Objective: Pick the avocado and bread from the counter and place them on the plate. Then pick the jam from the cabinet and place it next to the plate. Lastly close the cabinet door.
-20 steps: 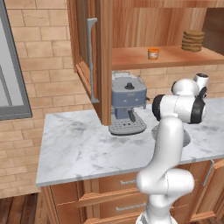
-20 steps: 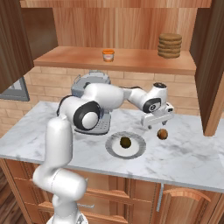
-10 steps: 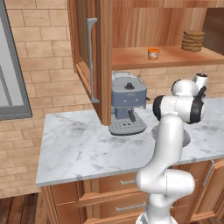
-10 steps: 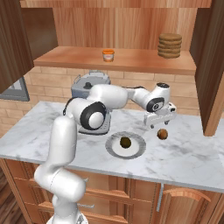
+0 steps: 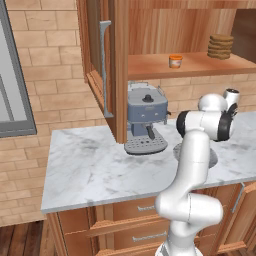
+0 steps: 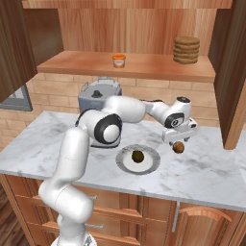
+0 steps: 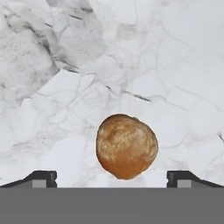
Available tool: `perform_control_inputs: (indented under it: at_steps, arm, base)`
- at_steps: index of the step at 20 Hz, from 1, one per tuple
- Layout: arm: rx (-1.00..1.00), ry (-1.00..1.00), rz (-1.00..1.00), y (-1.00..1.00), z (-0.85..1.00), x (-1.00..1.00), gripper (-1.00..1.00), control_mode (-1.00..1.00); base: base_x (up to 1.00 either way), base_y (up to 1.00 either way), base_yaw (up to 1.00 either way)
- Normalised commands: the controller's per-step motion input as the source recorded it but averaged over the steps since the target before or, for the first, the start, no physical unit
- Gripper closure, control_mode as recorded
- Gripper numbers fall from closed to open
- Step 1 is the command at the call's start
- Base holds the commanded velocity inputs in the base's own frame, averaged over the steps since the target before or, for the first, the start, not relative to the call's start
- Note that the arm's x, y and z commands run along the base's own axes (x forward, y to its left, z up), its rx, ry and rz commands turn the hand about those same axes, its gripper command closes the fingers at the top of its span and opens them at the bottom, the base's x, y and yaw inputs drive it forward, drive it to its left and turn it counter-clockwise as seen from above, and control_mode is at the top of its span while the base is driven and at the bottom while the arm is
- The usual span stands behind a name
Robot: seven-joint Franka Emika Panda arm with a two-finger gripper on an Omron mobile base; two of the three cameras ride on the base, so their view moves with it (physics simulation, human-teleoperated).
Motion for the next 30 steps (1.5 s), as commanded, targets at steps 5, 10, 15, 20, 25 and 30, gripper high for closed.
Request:
perform_control_inputs:
  at_steps: [5,10,15,20,25,30]
  arm:
    - [0.00,0.00,0.00,-0.02,-0.12,0.00,-1.00,-1.00]
    - [0.00,0.00,0.00,0.00,-0.18,0.00,-1.00,-1.00]
    - [0.00,0.00,0.00,0.00,-0.18,0.00,-1.00,-1.00]
    - [0.00,0.00,0.00,0.08,-0.21,0.00,-1.00,-1.00]
    - [0.00,0.00,0.00,0.11,-0.25,0.08,-1.00,-1.00]
    - [0.00,-0.02,0.03,0.03,-0.28,0.25,-1.00,-1.00]
  base:
    - [0.00,0.00,0.00]
    - [0.00,0.00,0.00]
    - [0.00,0.00,0.00]
    - [0.00,0.00,0.00]
    - [0.00,0.00,0.00]
    - [0.00,0.00,0.00]
